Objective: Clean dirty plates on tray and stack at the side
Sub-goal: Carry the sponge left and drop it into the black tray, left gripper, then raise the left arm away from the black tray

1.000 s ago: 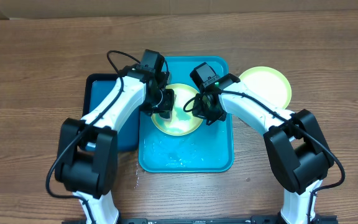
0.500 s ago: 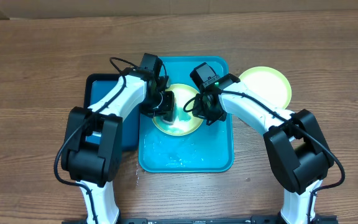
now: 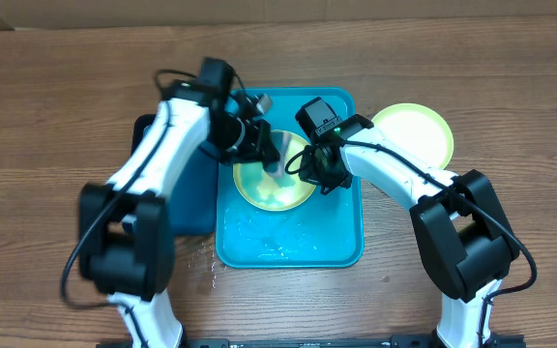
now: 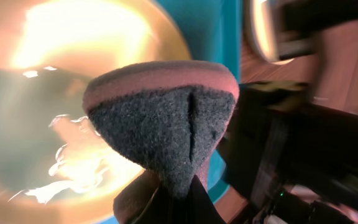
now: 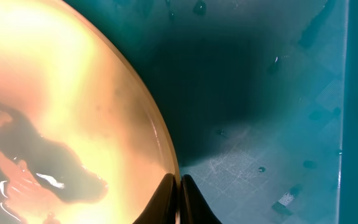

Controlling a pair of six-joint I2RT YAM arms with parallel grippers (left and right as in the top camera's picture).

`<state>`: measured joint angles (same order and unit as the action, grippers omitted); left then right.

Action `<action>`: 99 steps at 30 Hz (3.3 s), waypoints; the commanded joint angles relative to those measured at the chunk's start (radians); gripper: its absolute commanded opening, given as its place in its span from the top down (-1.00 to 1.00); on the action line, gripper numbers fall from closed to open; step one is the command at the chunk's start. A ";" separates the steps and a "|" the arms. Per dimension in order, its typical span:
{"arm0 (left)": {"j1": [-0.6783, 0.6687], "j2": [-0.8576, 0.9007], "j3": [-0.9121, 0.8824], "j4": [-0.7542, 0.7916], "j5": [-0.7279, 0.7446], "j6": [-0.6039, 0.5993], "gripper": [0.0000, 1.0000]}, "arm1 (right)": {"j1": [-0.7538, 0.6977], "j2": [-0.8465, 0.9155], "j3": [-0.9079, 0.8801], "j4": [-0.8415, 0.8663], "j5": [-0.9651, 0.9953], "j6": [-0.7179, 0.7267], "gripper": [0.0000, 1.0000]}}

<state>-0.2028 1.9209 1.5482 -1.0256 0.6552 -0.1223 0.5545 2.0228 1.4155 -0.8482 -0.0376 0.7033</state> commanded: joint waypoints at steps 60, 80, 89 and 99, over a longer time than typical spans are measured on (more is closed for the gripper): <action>0.139 -0.168 -0.336 0.035 -0.821 -0.190 0.86 | 0.007 0.000 -0.003 0.021 0.021 0.000 0.77; 0.166 -0.173 -0.156 -0.074 -0.693 -0.170 -0.44 | 0.007 0.000 -0.003 0.032 0.037 0.000 0.12; 0.249 -0.217 0.082 -0.188 -0.488 -0.162 -0.47 | 0.007 0.016 -0.003 0.035 0.036 0.001 0.21; 0.418 -0.291 0.103 -0.243 -0.399 -0.162 -0.50 | 0.007 0.016 -0.003 0.039 0.036 0.001 0.56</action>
<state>0.1757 1.6550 1.6291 -1.2545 0.2150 -0.2962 0.5571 2.0304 1.4151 -0.8146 -0.0162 0.7048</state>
